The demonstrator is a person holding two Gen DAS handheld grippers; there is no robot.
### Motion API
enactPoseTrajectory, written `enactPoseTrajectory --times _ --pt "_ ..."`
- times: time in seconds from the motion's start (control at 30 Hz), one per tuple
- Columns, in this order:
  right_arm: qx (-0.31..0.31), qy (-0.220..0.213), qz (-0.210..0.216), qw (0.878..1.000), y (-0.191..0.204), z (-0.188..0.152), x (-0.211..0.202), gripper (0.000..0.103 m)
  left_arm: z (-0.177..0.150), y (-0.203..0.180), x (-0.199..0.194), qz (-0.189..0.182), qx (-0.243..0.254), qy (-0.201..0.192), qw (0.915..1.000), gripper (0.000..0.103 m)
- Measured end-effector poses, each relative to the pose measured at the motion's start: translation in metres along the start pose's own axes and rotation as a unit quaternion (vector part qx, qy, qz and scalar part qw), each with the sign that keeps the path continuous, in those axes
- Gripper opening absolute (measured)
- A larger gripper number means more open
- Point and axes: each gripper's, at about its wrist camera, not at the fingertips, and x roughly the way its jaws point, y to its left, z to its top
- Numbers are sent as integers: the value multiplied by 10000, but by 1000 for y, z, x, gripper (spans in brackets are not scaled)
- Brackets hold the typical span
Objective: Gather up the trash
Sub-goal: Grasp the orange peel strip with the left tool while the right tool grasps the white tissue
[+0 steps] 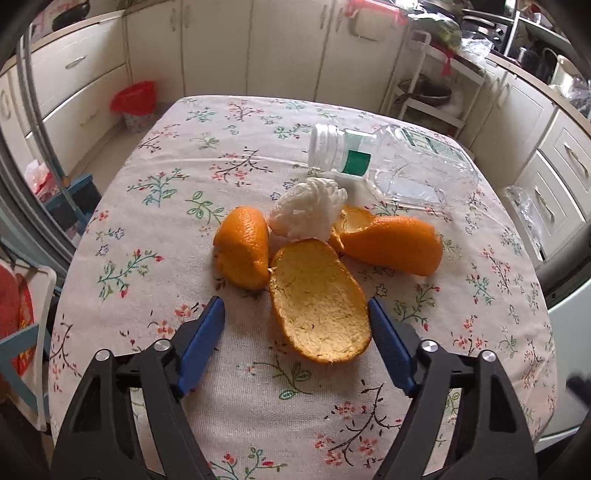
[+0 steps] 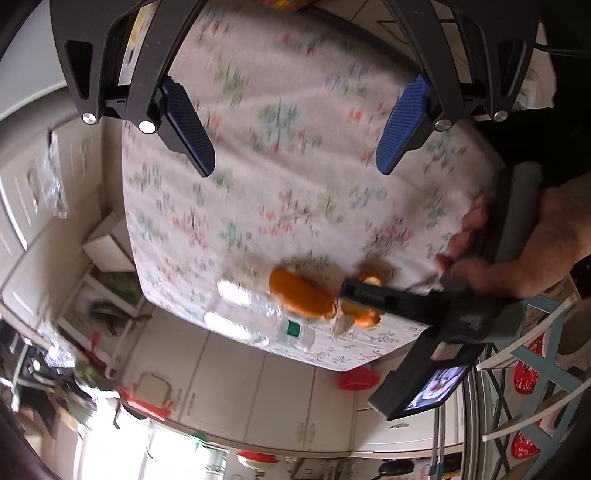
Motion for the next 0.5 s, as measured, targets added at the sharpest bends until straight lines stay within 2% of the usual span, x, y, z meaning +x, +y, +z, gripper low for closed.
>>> enactPoseTrajectory --times 0.03,0.07,0.1,0.17,0.2,0.3,0.4,0.5 --pt "-109 13 -28 9999 -1 6 5 85 1 0 0 -46 43 -9 10000 65" --pt "-169 1 -68 9998 -2 13 12 85 1 0 0 -107 93 -14 9999 49" --pt "-182 -17 -93 9998 -3 19 18 85 1 -3 1 -172 234 34 9996 29" --pt "-63 -64 -60 9999 -8 27 27 85 2 -6 -1 -308 497 130 9982 17" --pt "35 -89 -15 10000 -11 29 29 85 1 -7 -3 -379 614 168 9972 14" --pt "234 -156 88 9996 -11 39 37 85 -1 4 -12 -517 668 363 9958 12" --pt "143 -237 199 9994 0 51 43 85 -1 26 -23 -551 598 501 9954 11" --pt "-82 -314 328 9989 15 66 52 85 2 43 -34 -429 620 447 9962 11"
